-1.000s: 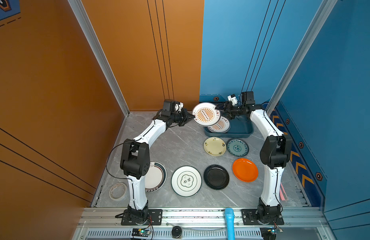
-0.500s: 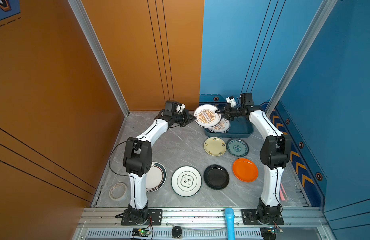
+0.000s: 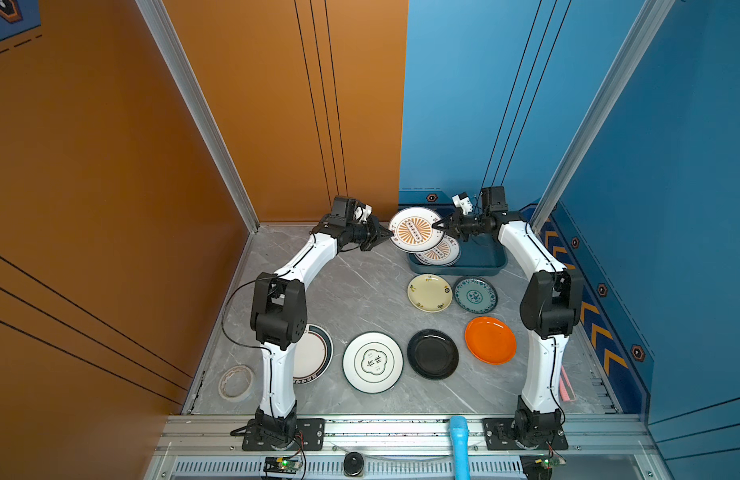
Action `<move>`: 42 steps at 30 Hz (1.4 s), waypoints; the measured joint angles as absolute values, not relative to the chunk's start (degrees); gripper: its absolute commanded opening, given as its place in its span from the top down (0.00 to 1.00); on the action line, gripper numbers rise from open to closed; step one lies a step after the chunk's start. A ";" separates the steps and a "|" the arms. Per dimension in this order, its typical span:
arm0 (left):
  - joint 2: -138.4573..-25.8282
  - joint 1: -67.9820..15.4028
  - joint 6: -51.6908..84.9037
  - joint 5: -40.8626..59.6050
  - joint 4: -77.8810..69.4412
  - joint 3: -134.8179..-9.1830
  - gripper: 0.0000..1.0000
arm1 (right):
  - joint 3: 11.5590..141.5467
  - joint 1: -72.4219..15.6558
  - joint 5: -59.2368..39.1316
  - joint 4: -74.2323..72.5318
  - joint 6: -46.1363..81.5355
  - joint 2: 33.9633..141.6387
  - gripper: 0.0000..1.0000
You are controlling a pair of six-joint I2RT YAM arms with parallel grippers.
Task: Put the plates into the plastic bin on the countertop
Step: 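Grasp the sunburst plate rim with right gripper and open left gripper, then lower the sunburst plate into teal bin with right gripper while left gripper withdraws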
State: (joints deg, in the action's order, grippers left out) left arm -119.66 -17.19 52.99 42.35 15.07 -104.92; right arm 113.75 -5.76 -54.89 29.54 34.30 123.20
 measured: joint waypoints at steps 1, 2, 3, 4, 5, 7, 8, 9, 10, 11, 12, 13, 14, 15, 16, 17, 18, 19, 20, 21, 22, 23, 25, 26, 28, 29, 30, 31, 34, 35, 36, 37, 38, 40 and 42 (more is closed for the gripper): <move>-119.87 -17.19 52.99 42.37 15.29 -105.25 1.00 | 113.75 -5.69 -54.89 29.54 34.33 123.20 0.98; -120.09 -17.21 52.99 42.50 15.51 -105.58 0.99 | 113.75 -5.67 -54.87 29.58 34.30 123.20 1.00; -120.25 -17.21 52.99 42.57 15.64 -105.82 0.97 | 113.75 -5.61 -54.87 29.56 34.33 123.20 1.00; -120.29 -17.21 52.97 42.59 15.68 -106.02 0.95 | 113.75 -5.56 -54.89 29.54 34.33 123.20 1.00; -120.36 -17.21 52.99 42.59 15.81 -106.19 0.91 | 113.75 -5.56 -54.89 29.56 34.33 123.20 1.00; -120.53 -17.21 52.86 42.52 16.10 -106.37 0.86 | 113.75 -5.56 -54.87 29.56 34.33 123.20 1.00; -120.70 -17.28 52.64 42.52 16.19 -106.48 0.81 | 113.75 -5.56 -54.85 29.58 34.33 123.20 1.00; -120.86 -17.41 52.42 42.54 16.21 -106.63 0.76 | 113.75 -5.58 -54.83 29.65 34.33 123.20 1.00; -120.99 -17.58 52.29 42.50 16.25 -106.67 0.70 | 113.75 -5.58 -54.70 29.93 34.33 123.20 1.00; -121.12 -17.78 52.03 42.52 16.38 -106.76 0.64 | 113.75 -5.58 -54.57 30.30 34.33 123.20 1.00; -121.21 -18.00 51.79 42.57 16.49 -106.87 0.51 | 113.75 -5.58 -54.26 30.52 34.30 123.20 1.00; -121.32 -18.13 51.64 42.52 16.58 -106.98 0.38 | 113.75 -5.54 -53.98 30.68 34.30 123.20 1.00; -121.38 -18.20 51.24 42.57 16.64 -107.09 0.21 | 113.75 -5.43 -53.69 30.92 34.30 123.20 1.00; -121.40 -18.35 50.98 42.65 16.82 -107.24 0.03 | 113.75 -5.23 -53.49 31.05 34.33 123.20 1.00; -121.43 -18.37 50.78 42.65 17.06 -107.39 0.02 | 113.73 -5.04 -53.17 31.07 34.33 123.20 1.00; -121.43 -18.41 50.65 42.65 17.28 -107.50 0.02 | 113.73 -4.73 -52.66 31.07 34.33 123.20 1.00; -121.43 -18.41 50.39 42.65 17.63 -107.63 0.02 | 113.73 -4.36 -52.23 31.07 34.35 123.20 1.00; -121.43 -18.41 50.26 42.65 17.85 -107.70 0.02 | 113.73 -3.97 -51.94 31.07 34.37 123.20 1.00; -121.43 -18.39 49.87 42.61 18.13 -107.72 0.02 | 113.73 -3.46 -51.40 31.11 34.44 123.20 1.00; -121.43 -18.39 49.45 42.59 18.48 -107.72 0.02 | 113.73 -3.01 -50.89 31.16 34.52 123.20 1.00; -121.43 -18.39 48.88 42.48 19.00 -107.72 0.02 | 113.73 -2.48 -50.30 31.31 34.54 123.20 1.00; -121.43 -18.39 48.18 42.35 19.68 -107.72 0.02 | 113.73 -1.89 -49.54 31.57 34.59 123.20 1.00; -121.32 -18.39 46.41 41.52 21.71 -107.72 0.02 | 113.73 -0.86 -47.86 32.40 34.76 123.20 1.00; -121.19 -18.39 45.41 40.91 22.90 -107.72 0.02 | 113.73 -0.32 -47.09 32.88 34.83 123.20 1.00; -120.36 -18.33 43.62 39.75 24.43 -106.98 0.02 | 113.73 0.69 -45.47 33.93 35.00 123.20 1.00; -119.42 -18.22 42.72 39.13 25.12 -105.91 0.02 | 113.73 1.15 -44.64 34.44 35.00 123.22 1.00; -118.41 -18.13 41.93 38.74 25.69 -104.77 0.02 | 113.73 1.54 -44.01 34.96 34.98 123.22 1.00; -117.14 -18.06 41.08 38.22 26.41 -103.42 0.02 | 113.73 1.93 -43.33 35.46 34.98 123.22 1.00; -113.43 -18.00 38.68 36.64 28.27 -99.42 0.02 | 113.73 2.81 -41.91 36.56 34.96 123.46 1.00; -112.07 -18.00 37.87 35.64 28.86 -97.86 0.02 | 113.73 3.03 -41.56 36.86 34.96 123.70 1.00; -110.91 -18.00 37.34 34.74 29.21 -96.53 0.02 | 113.73 3.14 -41.30 37.01 34.96 124.01 1.00; -109.34 -17.98 36.75 33.41 29.76 -94.61 0.02 | 113.73 3.20 -41.04 37.10 34.96 124.44 1.00; -107.92 -17.93 36.27 32.25 30.24 -92.90 0.02 | 113.75 3.25 -40.64 37.17 34.96 125.01 1.00; -105.71 -17.91 35.73 30.17 31.09 -90.24 0.02 | 113.82 3.25 -39.97 37.60 34.96 126.26 1.00; -104.01 -17.89 35.35 28.40 31.57 -88.27 0.02 | 114.15 3.22 -39.35 38.44 34.96 127.68 1.00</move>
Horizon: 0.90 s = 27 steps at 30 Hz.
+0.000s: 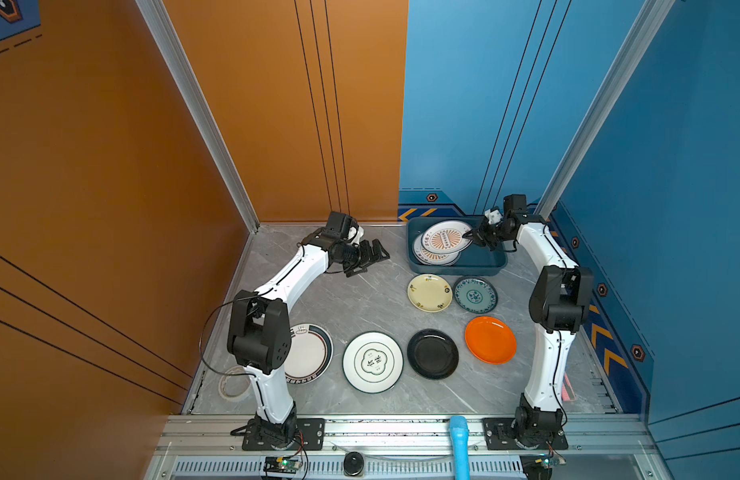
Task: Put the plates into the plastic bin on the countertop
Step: 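Lower the sunburst plate into teal bin with right gripper while left gripper withdraws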
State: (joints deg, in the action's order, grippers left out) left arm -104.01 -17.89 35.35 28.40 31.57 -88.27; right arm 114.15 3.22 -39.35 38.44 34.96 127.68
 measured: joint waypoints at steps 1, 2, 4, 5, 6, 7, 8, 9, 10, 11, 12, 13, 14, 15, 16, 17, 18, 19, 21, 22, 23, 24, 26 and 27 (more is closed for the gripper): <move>-103.39 -17.80 35.31 27.73 31.75 -87.53 0.02 | 114.63 3.22 -38.96 38.89 34.96 128.64 1.00; -102.96 -17.78 35.29 27.05 31.92 -87.02 0.02 | 115.24 3.22 -38.70 39.29 34.96 129.60 1.00; -102.52 -17.78 35.27 26.11 32.01 -86.50 0.02 | 116.75 3.22 -38.22 40.12 34.98 131.52 1.00; -102.41 -17.78 35.18 25.78 32.01 -86.28 0.02 | 117.93 3.22 -37.89 40.75 35.03 132.64 1.00; -102.41 -17.78 35.09 25.52 32.10 -86.19 0.02 | 118.93 3.22 -37.60 40.99 35.00 133.51 1.00; -102.41 -17.78 34.96 25.39 32.12 -86.17 0.02 | 119.92 3.16 -37.34 41.15 35.03 134.39 1.00; -102.41 -17.78 34.87 25.26 32.16 -86.13 0.02 | 120.73 3.16 -37.15 41.19 35.05 135.11 1.00; -102.41 -17.78 34.85 25.28 32.18 -86.08 0.02 | 121.21 3.11 -37.17 41.21 35.20 135.55 1.00; -102.41 -17.78 34.74 25.28 32.18 -86.04 0.02 | 121.75 3.05 -37.12 41.43 35.38 135.98 1.00; -102.41 -17.78 34.68 25.28 32.18 -85.95 0.02 | 122.08 3.01 -37.12 41.50 35.46 136.25 1.00; -102.41 -17.78 34.68 25.30 32.23 -85.84 0.02 | 122.37 2.96 -37.06 41.58 35.62 136.44 1.00; -102.41 -17.78 34.65 25.30 32.21 -85.73 0.02 | 122.54 2.87 -36.93 41.60 35.66 136.55 1.00; -102.41 -17.78 34.63 25.30 32.21 -85.60 0.02 | 122.63 2.72 -36.69 41.65 35.66 136.64 1.00; -102.41 -17.78 34.48 25.30 32.25 -85.52 0.02 | 122.63 2.57 -36.40 41.69 35.64 136.68 1.00; -102.41 -17.78 34.41 25.30 32.36 -85.49 0.02 | 122.67 2.35 -36.03 41.95 35.62 136.73 1.00; -102.41 -17.78 34.26 25.32 32.42 -85.49 0.02 | 122.67 2.13 -35.68 42.28 35.59 136.79 1.00; -102.41 -17.78 34.24 25.32 32.40 -85.49 0.02 | 122.69 1.89 -35.53 42.63 35.53 136.88 1.00; -102.41 -17.78 34.20 25.34 32.40 -85.49 0.02 | 122.69 1.65 -35.24 43.00 35.38 137.01 1.00; -102.41 -17.76 34.00 25.47 32.42 -85.49 0.02 | 122.69 1.15 -34.72 43.53 35.18 137.34 1.00; -102.41 -17.72 33.89 25.52 32.42 -85.49 0.02 | 122.72 0.95 -34.72 43.53 34.98 137.49 0.99; -102.41 -17.67 33.85 25.54 32.40 -85.49 0.02 | 122.74 0.73 -34.61 43.53 34.92 137.49 0.97; -102.41 -17.67 33.85 25.56 32.42 -85.49 0.02 | 122.87 0.64 -34.54 43.57 34.76 137.49 0.95; -102.41 -17.63 33.82 25.69 32.42 -85.52 0.02 | 123.28 0.51 -34.09 43.86 34.52 137.49 0.88; -102.41 -17.63 33.82 25.76 32.42 -85.52 0.02 | 123.37 0.51 -33.98 44.01 34.50 137.49 0.85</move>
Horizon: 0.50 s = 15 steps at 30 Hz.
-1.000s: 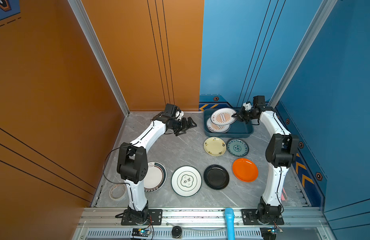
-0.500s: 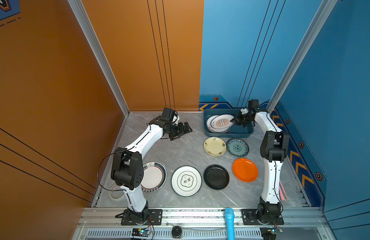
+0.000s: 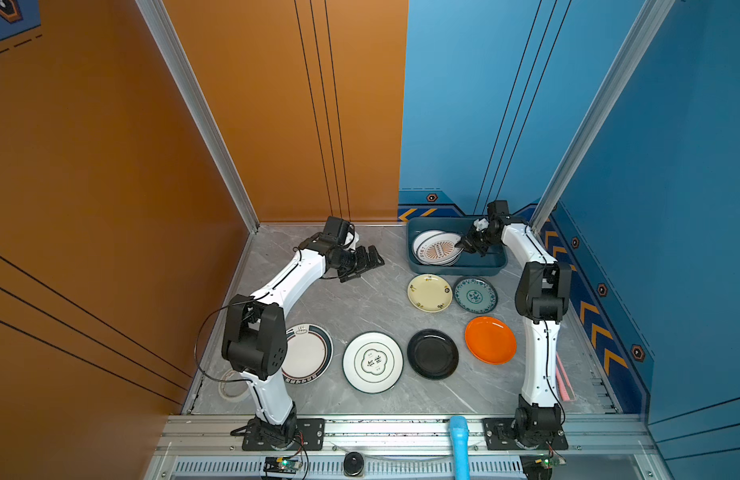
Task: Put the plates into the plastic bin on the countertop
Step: 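Lower the sunburst plate into teal bin with right gripper while left gripper withdraws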
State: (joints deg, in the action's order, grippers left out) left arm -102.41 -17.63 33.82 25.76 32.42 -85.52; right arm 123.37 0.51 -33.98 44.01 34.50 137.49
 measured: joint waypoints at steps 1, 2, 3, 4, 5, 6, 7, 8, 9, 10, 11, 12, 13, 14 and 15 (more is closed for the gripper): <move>-102.41 -17.63 33.82 25.87 32.42 -85.52 0.01 | 123.39 0.51 -33.50 44.14 34.41 137.49 0.83; -102.41 -17.63 33.80 25.96 32.45 -85.52 0.01 | 123.39 0.49 -32.99 44.42 34.33 137.49 0.81; -102.41 -17.63 33.78 25.98 32.47 -85.52 0.01 | 123.39 0.47 -32.42 44.88 34.37 137.60 0.77; -102.41 -17.63 33.65 25.98 32.49 -85.54 0.01 | 123.39 0.45 -31.88 45.23 34.39 137.64 0.76; -102.41 -17.63 33.58 25.98 32.58 -85.58 0.01 | 123.39 0.40 -31.51 45.47 34.33 137.71 0.75; -102.41 -17.61 33.39 26.00 32.67 -85.60 0.01 | 123.39 0.36 -31.14 45.69 34.30 137.71 0.74; -102.41 -17.58 33.30 26.04 32.80 -85.62 0.01 | 123.39 0.34 -30.92 45.91 34.33 137.71 0.74; -102.41 -17.56 33.21 26.13 32.86 -85.62 0.00 | 123.39 0.30 -30.70 46.04 34.30 137.71 0.74; -102.41 -17.56 33.17 26.15 32.93 -85.62 0.00 | 123.39 0.27 -30.37 46.09 34.30 137.71 0.74; -102.41 -17.56 33.08 26.17 32.99 -85.62 0.00 | 123.39 0.25 -30.06 46.09 34.33 137.71 0.73; -102.41 -17.56 32.95 26.20 33.08 -85.62 0.00 | 123.39 0.19 -29.87 46.11 34.33 137.75 0.73; -102.41 -17.56 32.75 26.28 33.10 -85.62 0.00 | 123.44 0.19 -29.69 46.11 34.35 137.82 0.72; -102.41 -17.56 32.69 26.39 33.15 -85.62 0.00 | 123.57 0.16 -29.65 46.11 34.35 137.99 0.71; -102.41 -17.58 32.53 26.41 33.26 -85.62 0.00 | 123.74 0.14 -29.63 46.15 34.33 138.19 0.70; -102.41 -17.58 32.38 26.46 33.43 -85.62 0.00 | 124.25 0.08 -29.45 46.46 34.35 138.58 0.69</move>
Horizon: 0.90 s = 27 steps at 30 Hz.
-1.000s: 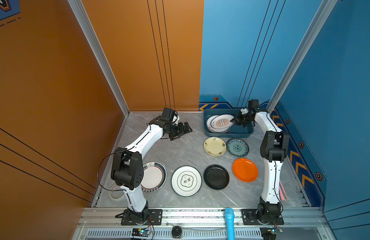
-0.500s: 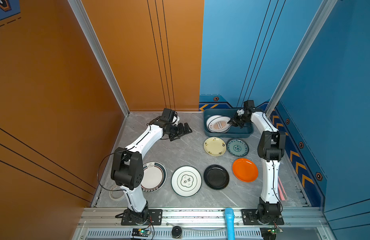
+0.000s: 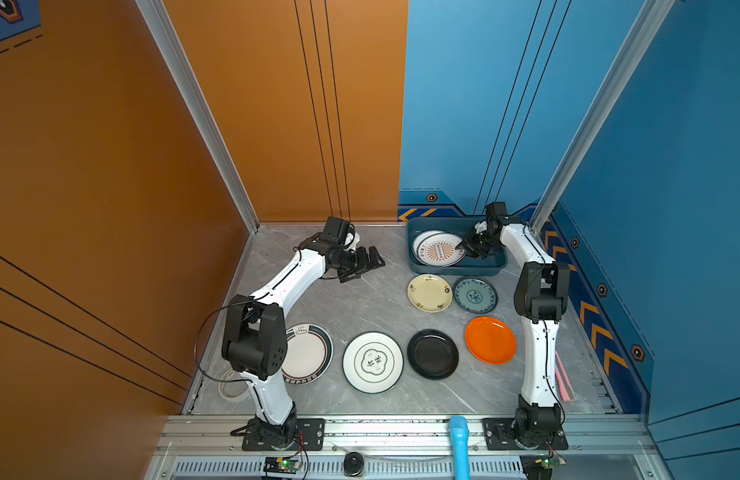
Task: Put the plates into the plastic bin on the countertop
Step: 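Lower the sunburst plate into teal bin with right gripper while left gripper withdraws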
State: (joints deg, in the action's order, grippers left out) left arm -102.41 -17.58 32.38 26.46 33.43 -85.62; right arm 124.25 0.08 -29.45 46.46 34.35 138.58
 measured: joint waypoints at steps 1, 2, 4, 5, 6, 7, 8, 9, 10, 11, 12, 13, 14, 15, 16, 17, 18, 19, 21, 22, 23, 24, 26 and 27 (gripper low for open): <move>-102.41 -17.58 32.29 26.55 33.69 -85.62 0.00 | 124.70 0.03 -29.21 46.65 34.37 138.98 0.67; -102.41 -17.58 32.25 26.57 33.95 -85.62 0.00 | 125.32 -0.01 -29.06 47.05 34.35 139.33 0.66; -102.32 -17.58 31.88 26.59 34.28 -85.49 0.00 | 126.98 -0.23 -28.51 47.70 34.39 140.33 0.65; -102.24 -17.58 31.70 26.59 34.33 -85.27 0.00 | 127.74 -0.36 -28.21 47.90 34.46 140.77 0.64; -101.97 -17.61 31.57 26.59 34.33 -84.84 0.00 | 128.57 -0.47 -28.16 48.05 34.50 141.32 0.64; -101.58 -17.69 31.40 26.57 34.37 -84.25 0.01 | 129.12 -0.64 -28.01 48.10 34.54 141.71 0.63; -101.16 -17.69 31.27 26.57 34.46 -83.59 0.01 | 129.54 -0.80 -27.90 48.16 34.57 142.04 0.64; -100.68 -17.76 31.22 26.57 34.63 -82.98 0.01 | 130.06 -0.95 -27.75 48.34 34.76 142.37 0.63; -100.33 -17.80 31.22 26.57 34.65 -82.52 0.01 | 130.26 -1.13 -27.66 48.38 34.87 142.50 0.63; -99.96 -17.98 31.16 26.55 34.85 -82.15 0.01 | 130.34 -1.32 -27.29 48.49 35.03 142.54 0.63; -99.59 -18.20 31.05 26.57 34.98 -81.78 0.01 | 130.34 -1.54 -26.92 48.56 35.24 142.54 0.63; -99.29 -18.37 30.94 26.55 35.11 -81.52 0.02 | 130.34 -1.65 -26.68 48.64 35.46 142.54 0.63; -99.07 -18.55 30.83 26.57 35.31 -81.38 0.02 | 130.34 -1.80 -26.57 48.86 35.64 142.54 0.62; -98.96 -18.81 30.68 26.55 35.51 -81.36 0.02 | 130.34 -1.96 -26.24 49.06 35.86 142.54 0.61; -98.89 -19.11 30.39 26.52 35.64 -81.36 0.02 | 130.37 -2.07 -26.04 49.10 35.99 142.54 0.61; -98.89 -19.49 30.04 26.52 35.77 -81.36 0.02 | 130.45 -2.17 -25.63 49.10 36.05 142.54 0.60; -98.89 -19.90 29.71 26.50 35.92 -81.36 0.02 | 130.54 -2.26 -25.34 49.12 36.05 142.54 0.59; -98.89 -20.34 29.34 26.48 36.16 -81.36 0.02 | 130.67 -2.33 -25.08 49.17 36.05 142.54 0.59; -98.89 -21.37 28.64 26.44 36.80 -81.36 0.02 | 130.85 -2.37 -24.25 49.17 36.03 142.54 0.58; -98.89 -21.80 28.36 26.39 37.04 -81.36 0.02 | 130.91 -2.37 -23.88 49.17 36.05 142.54 0.57; -98.89 -22.22 28.18 26.39 37.21 -81.36 0.02 | 130.98 -2.37 -23.62 49.17 36.05 142.54 0.57; -98.89 -22.61 28.03 26.39 37.34 -81.36 0.02 | 131.00 -2.35 -23.27 49.15 36.05 142.54 0.57; -98.89 -23.29 27.83 26.39 37.47 -81.36 0.02 | 131.07 -2.35 -22.76 49.12 36.05 142.54 0.57; -98.91 -23.59 27.83 26.39 37.56 -81.36 0.02 | 131.09 -2.35 -22.50 49.12 36.05 142.54 0.57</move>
State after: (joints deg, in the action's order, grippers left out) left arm -98.91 -23.59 27.83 26.39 37.56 -81.36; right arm 131.09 -2.35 -22.50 49.12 36.05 142.54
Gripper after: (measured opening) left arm 0.980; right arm 0.432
